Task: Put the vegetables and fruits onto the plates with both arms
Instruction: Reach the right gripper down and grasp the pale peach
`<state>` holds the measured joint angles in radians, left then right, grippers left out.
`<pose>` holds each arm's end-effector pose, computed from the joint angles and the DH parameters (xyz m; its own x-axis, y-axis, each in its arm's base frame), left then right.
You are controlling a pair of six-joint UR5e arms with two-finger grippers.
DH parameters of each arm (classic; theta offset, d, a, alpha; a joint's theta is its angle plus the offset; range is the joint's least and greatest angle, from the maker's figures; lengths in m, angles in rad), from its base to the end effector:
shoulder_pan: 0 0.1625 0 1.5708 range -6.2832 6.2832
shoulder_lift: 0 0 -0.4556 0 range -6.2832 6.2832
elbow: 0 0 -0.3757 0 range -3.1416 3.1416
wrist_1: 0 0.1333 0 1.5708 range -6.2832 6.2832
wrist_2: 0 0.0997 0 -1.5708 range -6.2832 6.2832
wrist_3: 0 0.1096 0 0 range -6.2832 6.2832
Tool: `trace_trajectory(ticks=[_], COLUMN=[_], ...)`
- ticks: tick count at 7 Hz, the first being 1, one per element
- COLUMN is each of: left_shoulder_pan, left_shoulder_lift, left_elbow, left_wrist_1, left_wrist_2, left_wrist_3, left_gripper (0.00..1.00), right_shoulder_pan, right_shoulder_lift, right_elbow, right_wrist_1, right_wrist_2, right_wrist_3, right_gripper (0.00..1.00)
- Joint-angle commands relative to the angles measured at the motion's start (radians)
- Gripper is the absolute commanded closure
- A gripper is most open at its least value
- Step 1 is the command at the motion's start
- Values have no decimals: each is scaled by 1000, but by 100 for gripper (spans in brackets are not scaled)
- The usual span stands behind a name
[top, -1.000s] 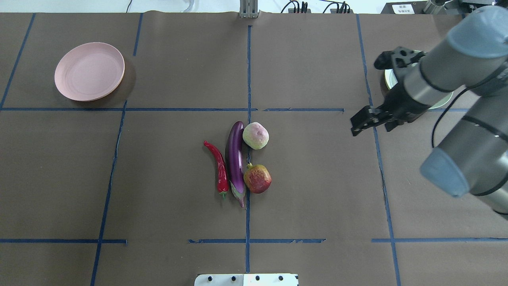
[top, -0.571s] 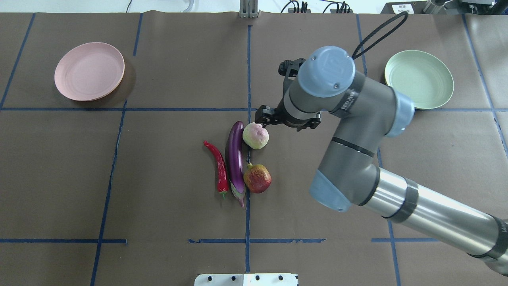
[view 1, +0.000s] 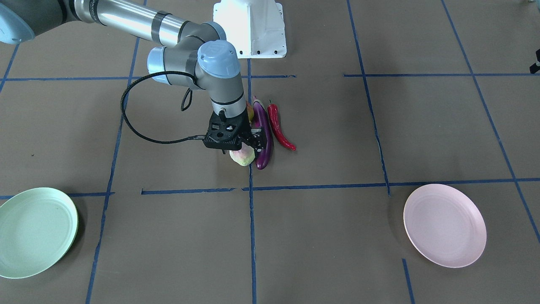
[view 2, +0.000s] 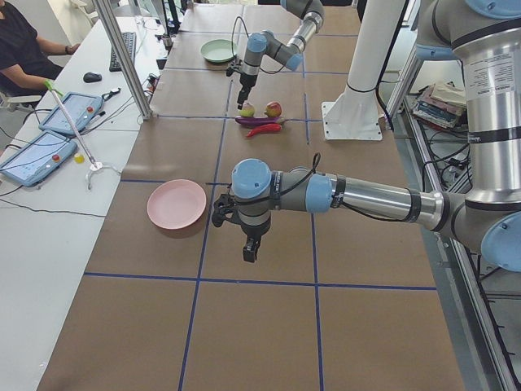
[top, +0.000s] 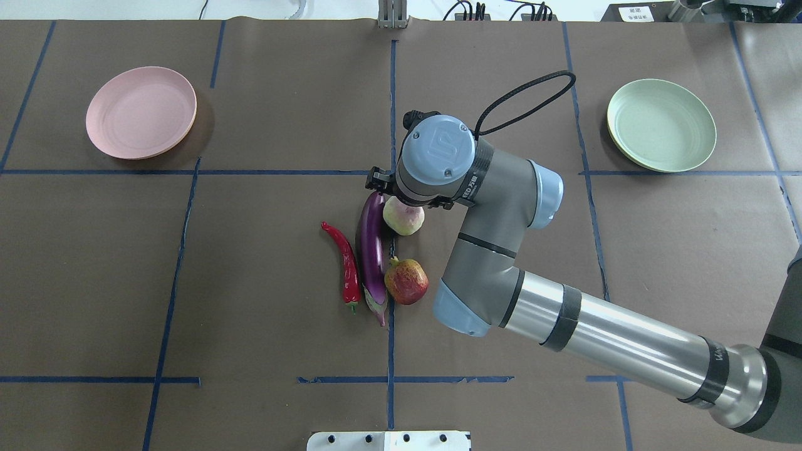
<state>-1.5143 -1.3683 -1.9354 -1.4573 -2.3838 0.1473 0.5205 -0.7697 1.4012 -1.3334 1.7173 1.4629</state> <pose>-0.0320 -0.3848 0.6186 0.6685 0.2196 -0.7105 -0.1562 0.9756 0.1545 -0.6163 -0.4885 0.2516 0.5995 0.2208 0.7693 -0.3327 0.9430 -0.0115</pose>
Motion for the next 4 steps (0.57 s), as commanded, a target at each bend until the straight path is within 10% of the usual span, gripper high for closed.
trace_trajectory(ticks=[1,3,4], left_shoulder_pan=[0,-1,-1], left_shoulder_lift=[0,0,0], left_elbow=[-5,-20,-22], left_wrist_1=[0,0,0], left_wrist_2=[0,3,2], left_wrist_3=[0,-8,-6], left_gripper=[0,0,0], right_shoulder_pan=[-16,-16,21], right_shoulder_lift=[1,-14,-54], right_elbow=[-28,14,103], right_wrist_1=[0,-6,-22], right_wrist_2=[-8,5,13], right_wrist_3=[-9,-9,-15], right_gripper=[31,98,100])
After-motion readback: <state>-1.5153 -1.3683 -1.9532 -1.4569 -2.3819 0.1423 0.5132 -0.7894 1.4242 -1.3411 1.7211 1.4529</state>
